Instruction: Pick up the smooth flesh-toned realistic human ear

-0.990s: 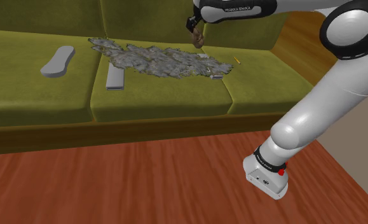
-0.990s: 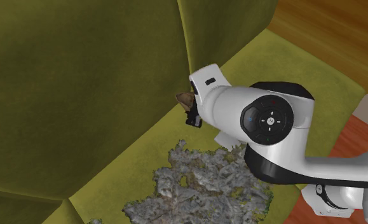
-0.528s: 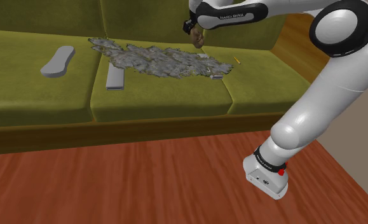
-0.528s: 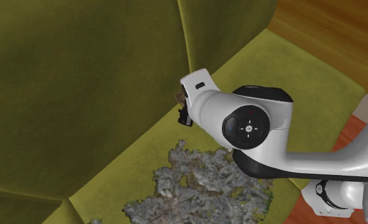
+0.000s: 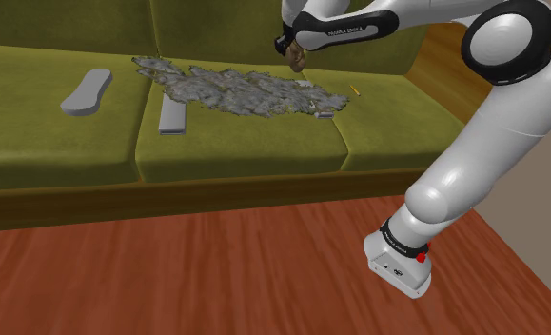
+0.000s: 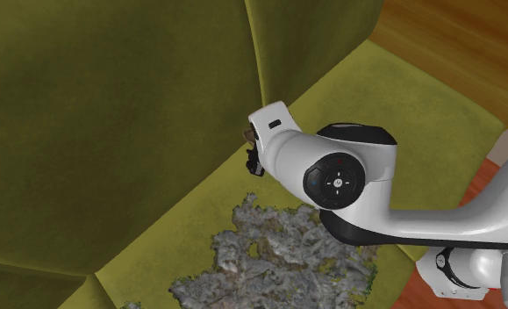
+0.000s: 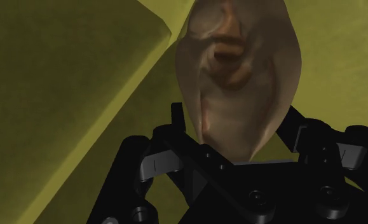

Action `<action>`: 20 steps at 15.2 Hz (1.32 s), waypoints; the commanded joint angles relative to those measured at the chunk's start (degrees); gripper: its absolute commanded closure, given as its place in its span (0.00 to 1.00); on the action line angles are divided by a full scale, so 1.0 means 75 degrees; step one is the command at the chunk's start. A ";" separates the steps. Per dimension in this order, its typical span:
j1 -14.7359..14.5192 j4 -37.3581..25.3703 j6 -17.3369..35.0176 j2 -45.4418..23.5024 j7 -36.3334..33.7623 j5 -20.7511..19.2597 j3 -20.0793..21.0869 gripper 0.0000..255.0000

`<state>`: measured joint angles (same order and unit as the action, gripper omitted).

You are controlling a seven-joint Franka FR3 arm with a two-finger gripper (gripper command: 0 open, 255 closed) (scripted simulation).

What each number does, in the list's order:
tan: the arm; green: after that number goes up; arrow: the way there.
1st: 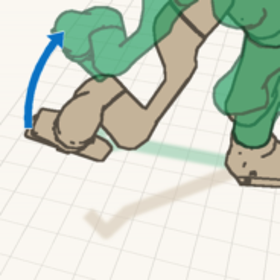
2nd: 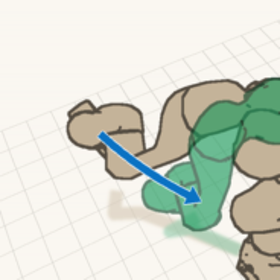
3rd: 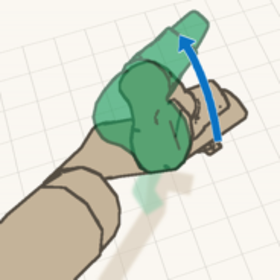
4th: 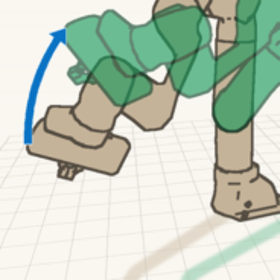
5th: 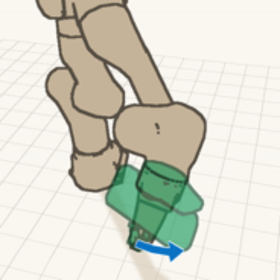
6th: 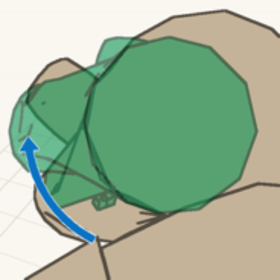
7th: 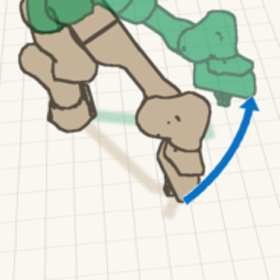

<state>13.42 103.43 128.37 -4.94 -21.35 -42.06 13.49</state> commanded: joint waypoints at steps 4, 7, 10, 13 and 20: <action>0.0005 0.0006 -0.0001 -0.0008 0.0004 0.0003 -0.0004 1.00; 0.0001 -0.0051 -0.0066 0.0014 0.0063 0.0047 0.0004 1.00; -0.0006 -0.0284 -0.0285 0.0053 0.0263 0.0183 0.0023 1.00; -0.0015 -0.0534 -0.0512 0.0079 0.0457 0.0306 0.0042 1.00; -0.0044 -0.1193 -0.1070 0.0080 0.0883 0.0546 0.0083 1.00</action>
<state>13.08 95.30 120.95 -4.28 -15.28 -38.23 14.11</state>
